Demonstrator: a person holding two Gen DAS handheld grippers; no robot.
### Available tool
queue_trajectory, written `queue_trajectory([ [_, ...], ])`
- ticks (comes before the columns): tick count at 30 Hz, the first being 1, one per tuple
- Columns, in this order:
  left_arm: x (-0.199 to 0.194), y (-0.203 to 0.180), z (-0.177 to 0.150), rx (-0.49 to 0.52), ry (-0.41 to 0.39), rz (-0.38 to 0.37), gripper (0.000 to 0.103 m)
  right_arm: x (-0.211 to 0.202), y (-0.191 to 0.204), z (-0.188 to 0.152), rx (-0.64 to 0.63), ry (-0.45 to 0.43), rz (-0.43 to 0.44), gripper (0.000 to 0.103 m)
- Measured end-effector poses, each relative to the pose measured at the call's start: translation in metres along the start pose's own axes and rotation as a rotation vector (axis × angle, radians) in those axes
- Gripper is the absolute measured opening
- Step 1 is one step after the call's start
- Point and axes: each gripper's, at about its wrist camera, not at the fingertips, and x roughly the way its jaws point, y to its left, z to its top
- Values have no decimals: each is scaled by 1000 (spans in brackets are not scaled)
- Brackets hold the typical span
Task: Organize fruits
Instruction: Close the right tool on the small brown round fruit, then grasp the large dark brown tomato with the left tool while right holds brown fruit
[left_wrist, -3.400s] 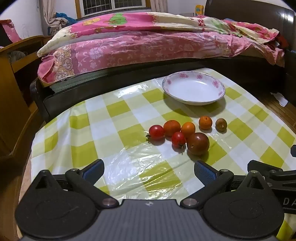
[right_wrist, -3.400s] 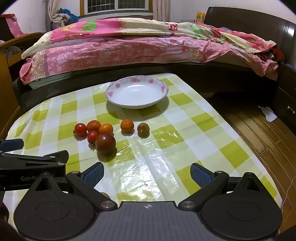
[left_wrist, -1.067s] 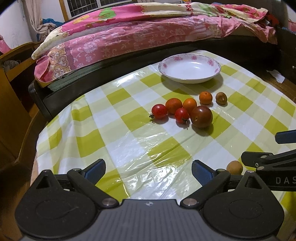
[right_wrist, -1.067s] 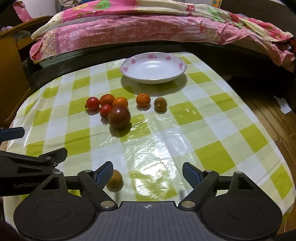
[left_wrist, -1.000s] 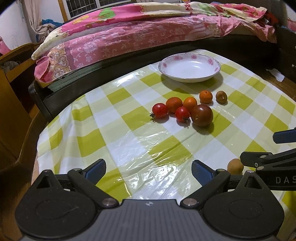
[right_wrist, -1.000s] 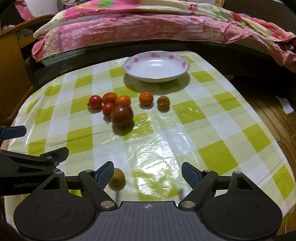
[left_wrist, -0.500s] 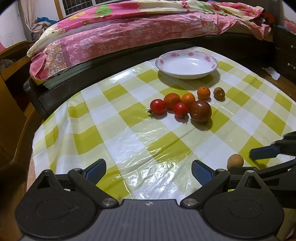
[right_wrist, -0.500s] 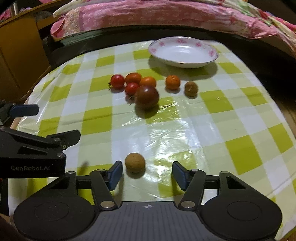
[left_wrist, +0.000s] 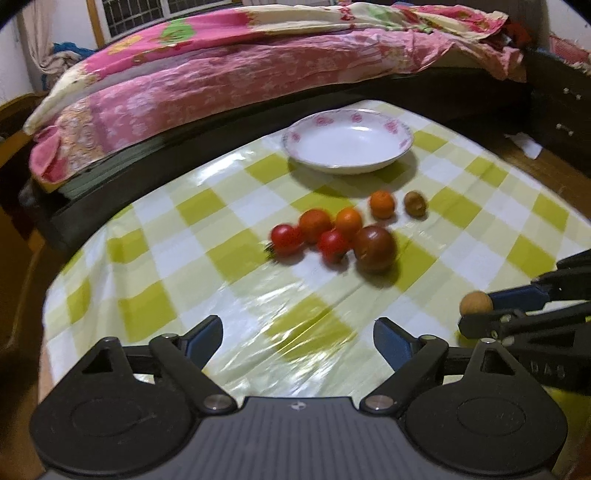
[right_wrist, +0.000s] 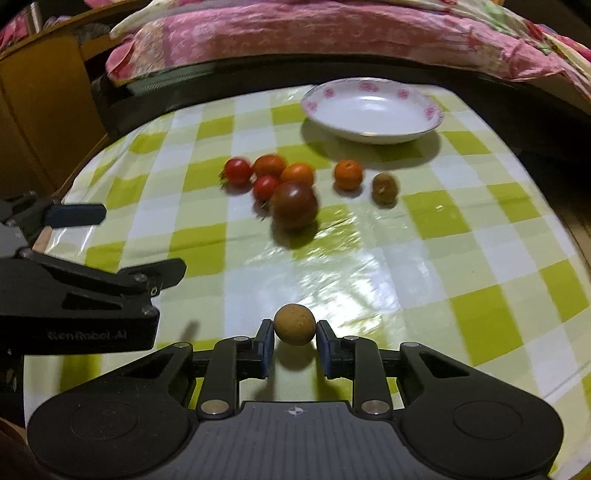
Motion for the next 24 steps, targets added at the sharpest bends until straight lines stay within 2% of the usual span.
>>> queue_trajectory([
  [6, 19, -25, 30, 47, -5, -65, 94, -18, -36, 31, 56, -44, -27, 21],
  [9, 42, -33, 40, 56, 33, -87, 86, -19, -51, 47, 73, -52, -27, 21],
  [15, 77, -29, 44, -19, 104, -115, 75, -6, -64, 67, 93, -46, -7, 21],
  [20, 88, -32, 50, -46, 111, -133, 72, 5, -71, 75, 126, -19, 27, 21],
  [24, 92, -35, 52, -26, 107, -137, 63, 8, -72, 77, 132, -15, 34, 21],
])
